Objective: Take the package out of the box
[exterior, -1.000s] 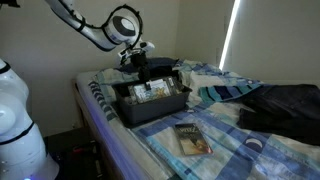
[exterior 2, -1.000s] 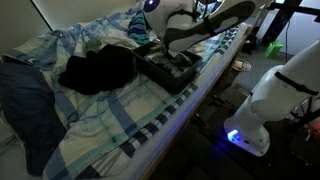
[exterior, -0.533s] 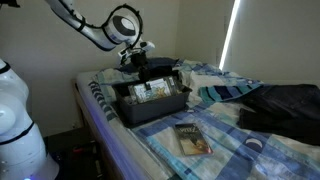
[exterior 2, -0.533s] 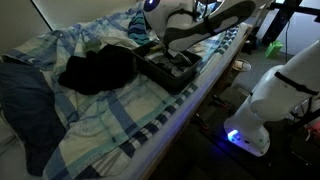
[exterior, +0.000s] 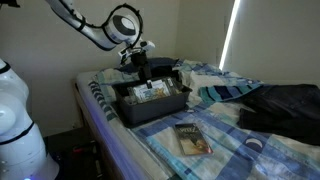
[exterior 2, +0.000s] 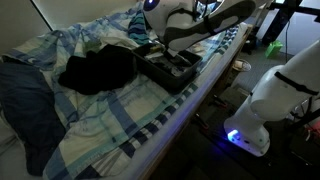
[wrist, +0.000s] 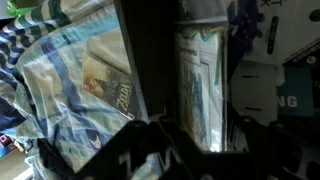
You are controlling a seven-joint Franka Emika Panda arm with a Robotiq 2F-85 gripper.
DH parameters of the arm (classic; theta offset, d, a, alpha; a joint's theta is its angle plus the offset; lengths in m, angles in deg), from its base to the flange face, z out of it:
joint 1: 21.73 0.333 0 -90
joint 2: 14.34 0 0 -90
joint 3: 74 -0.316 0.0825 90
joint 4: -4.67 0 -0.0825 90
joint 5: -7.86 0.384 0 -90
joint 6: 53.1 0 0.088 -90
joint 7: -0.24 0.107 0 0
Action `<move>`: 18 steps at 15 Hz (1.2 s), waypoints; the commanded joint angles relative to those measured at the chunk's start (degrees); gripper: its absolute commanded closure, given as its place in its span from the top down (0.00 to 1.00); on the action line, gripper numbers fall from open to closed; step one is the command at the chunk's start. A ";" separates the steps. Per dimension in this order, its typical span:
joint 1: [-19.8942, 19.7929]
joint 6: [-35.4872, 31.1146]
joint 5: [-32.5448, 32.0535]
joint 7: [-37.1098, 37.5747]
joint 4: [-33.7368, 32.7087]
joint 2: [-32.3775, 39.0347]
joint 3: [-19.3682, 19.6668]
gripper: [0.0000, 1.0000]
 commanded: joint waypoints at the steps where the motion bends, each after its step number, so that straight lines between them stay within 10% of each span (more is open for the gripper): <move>1: -0.29 0.97 -0.09 0.22 -0.53 -0.25 -0.05 0.74; 8: -0.43 1.23 -0.14 -0.05 -1.08 -0.64 0.06 0.99; 13: -0.44 1.17 0.08 -0.12 -1.13 -0.38 0.11 0.93; 18: -0.46 1.05 0.10 -0.28 -0.96 -0.11 0.17 0.56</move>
